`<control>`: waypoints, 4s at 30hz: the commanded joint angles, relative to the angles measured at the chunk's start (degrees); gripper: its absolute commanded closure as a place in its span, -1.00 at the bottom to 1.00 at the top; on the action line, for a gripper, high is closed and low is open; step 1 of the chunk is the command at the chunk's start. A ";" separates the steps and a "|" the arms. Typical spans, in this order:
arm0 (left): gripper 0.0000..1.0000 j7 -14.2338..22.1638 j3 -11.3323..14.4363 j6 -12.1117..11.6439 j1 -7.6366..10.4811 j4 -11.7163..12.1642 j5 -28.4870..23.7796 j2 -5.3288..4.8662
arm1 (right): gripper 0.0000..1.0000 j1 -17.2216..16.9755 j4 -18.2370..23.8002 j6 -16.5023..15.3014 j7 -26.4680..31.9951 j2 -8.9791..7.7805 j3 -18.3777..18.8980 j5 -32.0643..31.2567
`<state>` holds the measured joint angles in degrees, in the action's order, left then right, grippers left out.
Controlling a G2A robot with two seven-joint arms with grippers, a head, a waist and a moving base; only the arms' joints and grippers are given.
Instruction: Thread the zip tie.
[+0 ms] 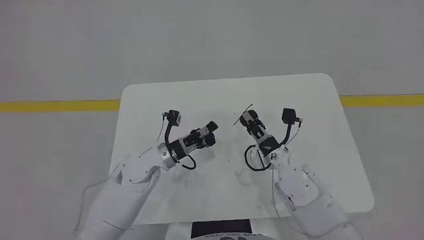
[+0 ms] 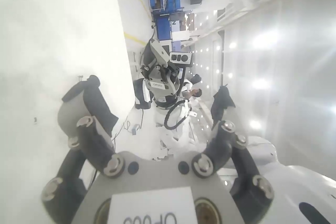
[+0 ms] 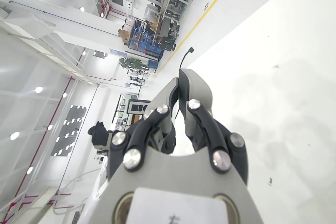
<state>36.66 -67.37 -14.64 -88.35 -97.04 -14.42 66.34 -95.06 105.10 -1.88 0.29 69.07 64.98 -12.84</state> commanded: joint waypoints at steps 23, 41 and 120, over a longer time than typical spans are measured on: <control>-1.00 -2.09 4.36 -0.83 2.53 2.09 3.99 0.26 | 1.00 -0.13 -0.01 1.33 -0.84 0.73 -1.33 0.16; -1.00 -1.87 5.39 -4.84 2.99 3.90 1.28 0.33 | 1.00 -0.86 -0.49 1.99 -2.48 1.45 -3.13 0.62; 0.74 -4.09 7.68 -4.84 4.67 5.07 2.21 -0.62 | 1.00 -3.58 0.87 -0.72 -2.58 3.25 -3.58 -0.64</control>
<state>32.57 -59.68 -19.48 -83.73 -92.00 -12.15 65.74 -98.63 105.97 -2.56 -2.35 72.30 61.38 -13.51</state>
